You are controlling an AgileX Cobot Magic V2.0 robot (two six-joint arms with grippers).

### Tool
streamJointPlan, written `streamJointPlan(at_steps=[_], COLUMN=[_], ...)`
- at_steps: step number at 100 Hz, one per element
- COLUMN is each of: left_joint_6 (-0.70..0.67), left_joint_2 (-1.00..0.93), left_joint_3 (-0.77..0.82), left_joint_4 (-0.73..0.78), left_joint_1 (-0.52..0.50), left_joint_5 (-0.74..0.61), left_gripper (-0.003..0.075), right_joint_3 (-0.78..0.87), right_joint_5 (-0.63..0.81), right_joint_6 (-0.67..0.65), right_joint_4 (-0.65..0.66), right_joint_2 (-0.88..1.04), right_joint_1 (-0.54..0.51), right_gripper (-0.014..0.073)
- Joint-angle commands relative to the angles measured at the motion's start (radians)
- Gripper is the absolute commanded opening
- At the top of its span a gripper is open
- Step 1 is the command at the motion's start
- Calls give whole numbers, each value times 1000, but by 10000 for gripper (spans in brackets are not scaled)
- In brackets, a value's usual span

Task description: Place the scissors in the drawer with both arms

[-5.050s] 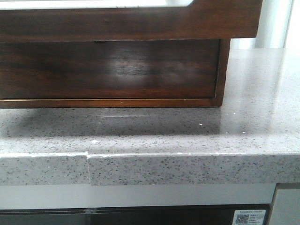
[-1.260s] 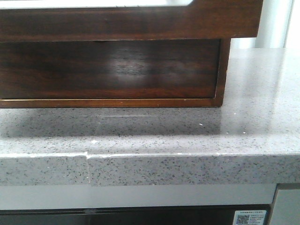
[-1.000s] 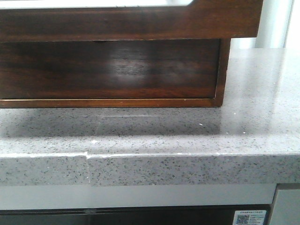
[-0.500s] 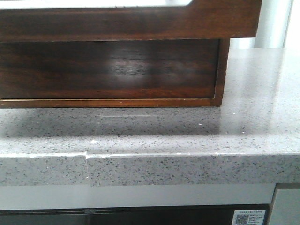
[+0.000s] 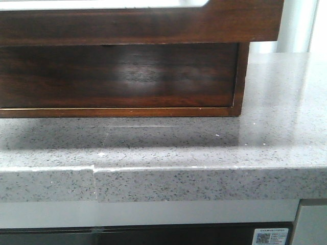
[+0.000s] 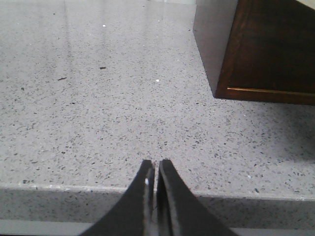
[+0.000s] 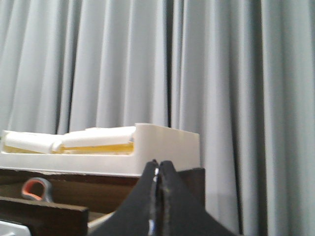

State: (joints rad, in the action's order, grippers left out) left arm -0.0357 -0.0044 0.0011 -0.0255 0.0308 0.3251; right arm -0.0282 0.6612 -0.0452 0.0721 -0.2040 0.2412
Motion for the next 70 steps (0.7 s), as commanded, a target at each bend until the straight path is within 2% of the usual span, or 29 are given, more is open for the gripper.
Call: streamJointPlan(at_steps=[1,18,32,50,64,70], left_joint_6=[-9,-9,-9,-9,-9,-9], left_joint_2=[-29,-29,-29,-29,-29,-29], left_joint_3=[20,20,20,20,20,20], left_joint_4=[-11,-11,-11,-11,-11,-11], left_joint_1=[-3,-3,-3,-3,-3,-3], left_joint_5=[-61,-61,-61,-61,-61,-63], left_gripper=[-22,-22,-22,-22,-22,-22], right_joint_3=[3,54,67,67,67,67], right_joint_5=[-15,-217,-428,-622,-799,-824], right_joint_6=[-33,-47,-47,-47,-47,-47], right_joint_4=[-7,3,20,42,52,54], right_joint_2=[27,100,134,153,239,228], right_joint_1=[-67,-211,-289,-308,-317,-323], right_gripper=[-61,-61,-61,-61,-61,-61])
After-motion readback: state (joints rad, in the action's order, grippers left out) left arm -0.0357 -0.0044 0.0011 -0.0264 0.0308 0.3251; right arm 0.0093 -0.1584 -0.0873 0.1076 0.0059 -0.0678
